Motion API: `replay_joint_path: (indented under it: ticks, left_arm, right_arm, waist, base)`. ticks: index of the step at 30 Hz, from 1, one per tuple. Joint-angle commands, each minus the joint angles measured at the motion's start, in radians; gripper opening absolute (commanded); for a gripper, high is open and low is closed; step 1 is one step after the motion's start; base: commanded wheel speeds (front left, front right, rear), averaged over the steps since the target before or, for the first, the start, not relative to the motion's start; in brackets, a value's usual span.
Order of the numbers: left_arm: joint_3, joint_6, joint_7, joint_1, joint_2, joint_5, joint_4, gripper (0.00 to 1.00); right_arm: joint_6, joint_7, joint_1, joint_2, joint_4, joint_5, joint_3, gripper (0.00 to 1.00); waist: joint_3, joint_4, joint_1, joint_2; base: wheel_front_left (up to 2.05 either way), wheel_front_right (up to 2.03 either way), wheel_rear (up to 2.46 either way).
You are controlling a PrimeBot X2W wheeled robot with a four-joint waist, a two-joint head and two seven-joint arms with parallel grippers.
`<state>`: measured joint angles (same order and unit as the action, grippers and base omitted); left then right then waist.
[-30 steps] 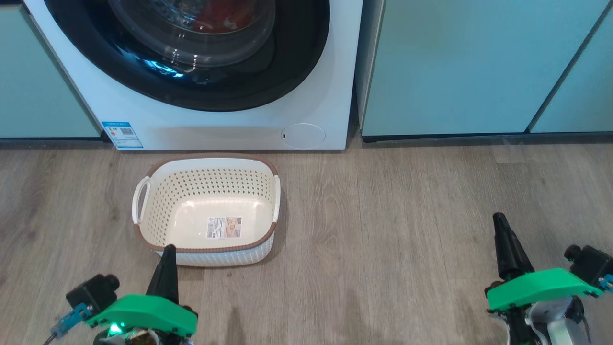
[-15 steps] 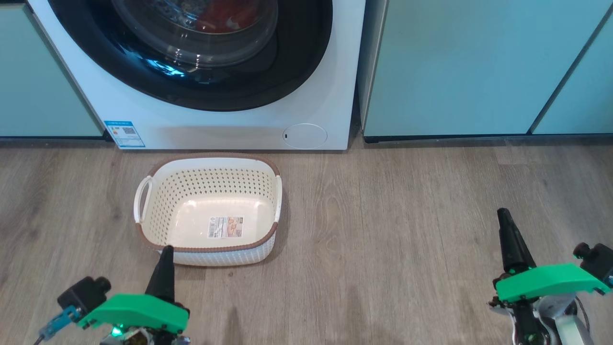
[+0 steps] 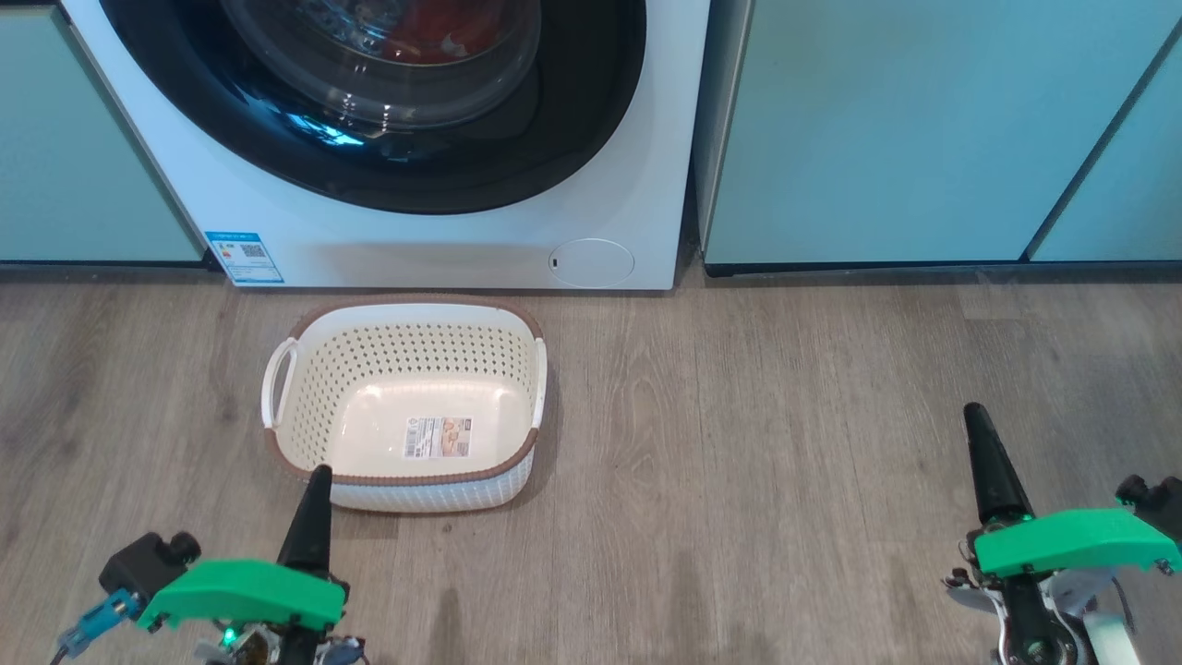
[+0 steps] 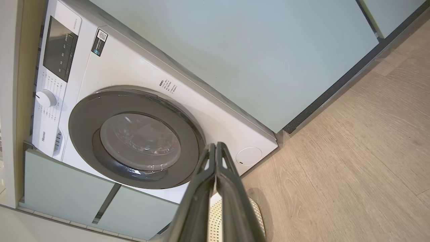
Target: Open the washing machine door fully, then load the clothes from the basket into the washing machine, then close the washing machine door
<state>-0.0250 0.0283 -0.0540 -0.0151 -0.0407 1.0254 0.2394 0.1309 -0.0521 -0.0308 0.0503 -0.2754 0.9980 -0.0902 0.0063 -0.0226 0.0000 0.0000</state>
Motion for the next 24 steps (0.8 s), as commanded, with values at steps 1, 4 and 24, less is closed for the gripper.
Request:
replay_joint_path:
  ticks: [1,4,24]
  left_arm:
    - [0.031,0.013,0.006,0.059,-0.014,0.028,-0.028,0.00]
    - [0.036,0.018,0.014,0.062,-0.014,0.061,-0.026,0.00]
    - [0.073,0.052,0.072,0.086,-0.016,0.275,-0.013,0.00]
  right_arm:
    - [0.000,0.011,-0.053,0.001,0.033,0.031,0.006,0.00]
    - [0.000,0.020,-0.054,0.001,0.033,0.064,0.005,0.00]
    - [0.000,0.079,-0.063,0.000,0.032,0.284,-0.007,0.00]
  waist:
    - [0.000,0.001,0.0000,0.0000]
    - [0.000,0.002,0.0000,0.0000]
    - [-0.001,0.010,0.0000,0.0000]
  base:
    - [0.00,0.00,0.00]
    - [0.00,0.00,0.00]
    - [0.00,0.00,0.00]
